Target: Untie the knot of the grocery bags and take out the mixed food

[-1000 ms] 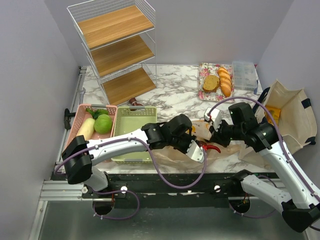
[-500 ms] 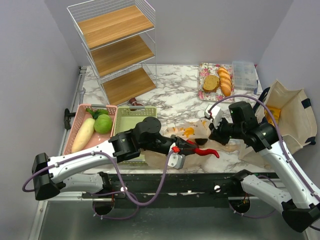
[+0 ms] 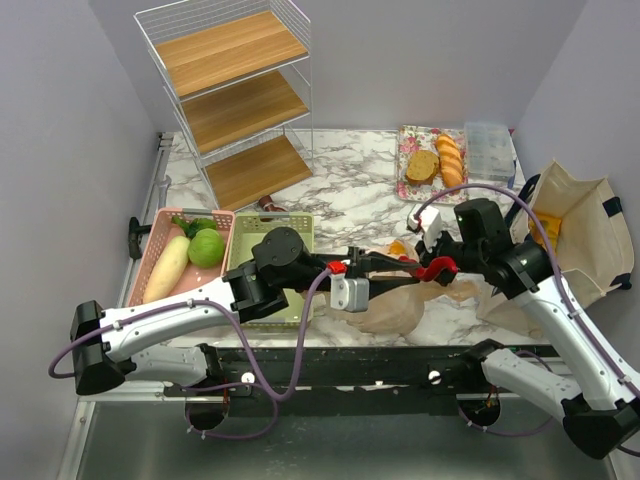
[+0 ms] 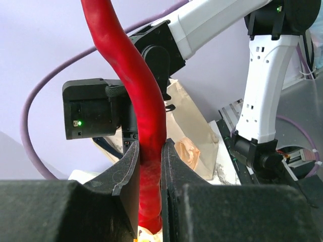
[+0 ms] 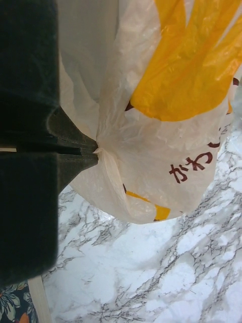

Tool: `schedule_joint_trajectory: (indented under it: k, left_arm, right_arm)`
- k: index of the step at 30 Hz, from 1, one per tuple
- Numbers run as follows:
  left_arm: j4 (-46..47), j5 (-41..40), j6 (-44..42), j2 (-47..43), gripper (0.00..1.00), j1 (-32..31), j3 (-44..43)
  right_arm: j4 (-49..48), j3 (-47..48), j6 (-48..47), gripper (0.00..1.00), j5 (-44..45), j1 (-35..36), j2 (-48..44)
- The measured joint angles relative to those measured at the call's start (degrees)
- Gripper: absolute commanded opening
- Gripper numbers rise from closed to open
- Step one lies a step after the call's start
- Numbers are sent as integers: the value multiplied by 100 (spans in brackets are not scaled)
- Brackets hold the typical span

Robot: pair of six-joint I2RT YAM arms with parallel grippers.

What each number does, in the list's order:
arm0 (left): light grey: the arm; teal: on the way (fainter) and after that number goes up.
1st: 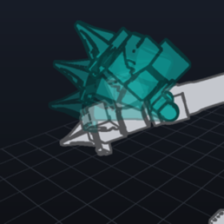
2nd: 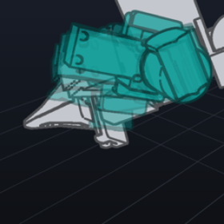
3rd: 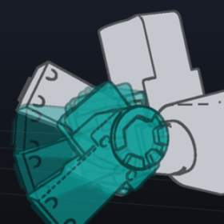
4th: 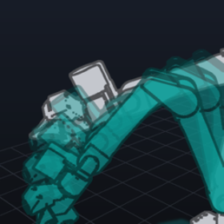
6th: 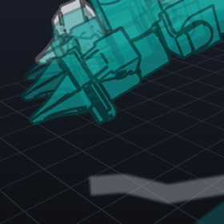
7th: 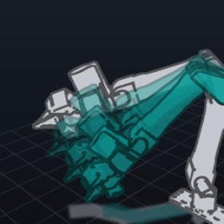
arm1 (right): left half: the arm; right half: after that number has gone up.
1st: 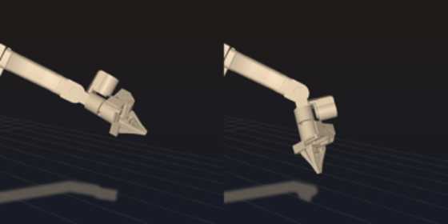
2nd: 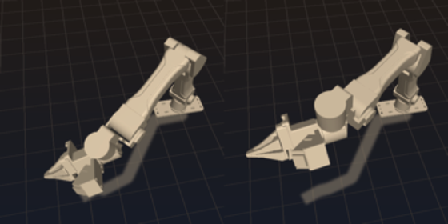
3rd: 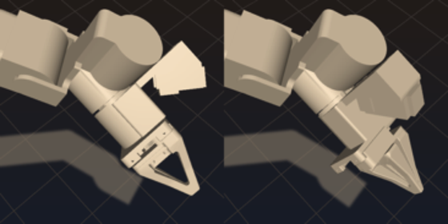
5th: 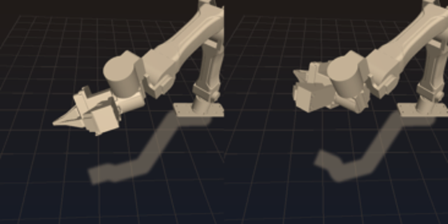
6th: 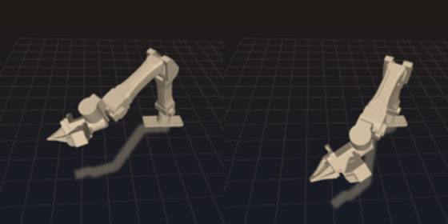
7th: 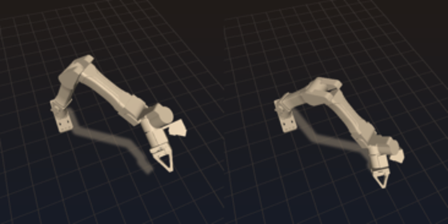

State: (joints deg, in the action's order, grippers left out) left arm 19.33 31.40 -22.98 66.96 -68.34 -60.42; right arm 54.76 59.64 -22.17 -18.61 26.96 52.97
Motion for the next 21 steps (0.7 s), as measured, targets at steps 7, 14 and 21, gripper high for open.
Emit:
schedule_joint_trajectory:
  k: [7, 14, 21]
  left_arm:
    - [289, -24, -415, -234, 0, 2, 863]
    - [385, -151, -846, -472, 0, 57, 1891]
    - [1150, -98, 105, -308, 0, 15, 590]
  right_arm:
    - [76, 584, 24, 0, 133, -2, 293]
    - [280, 929, 17, 1, 144, -2, 212]
    - [374, 870, 20, 1, 142, -2, 195]
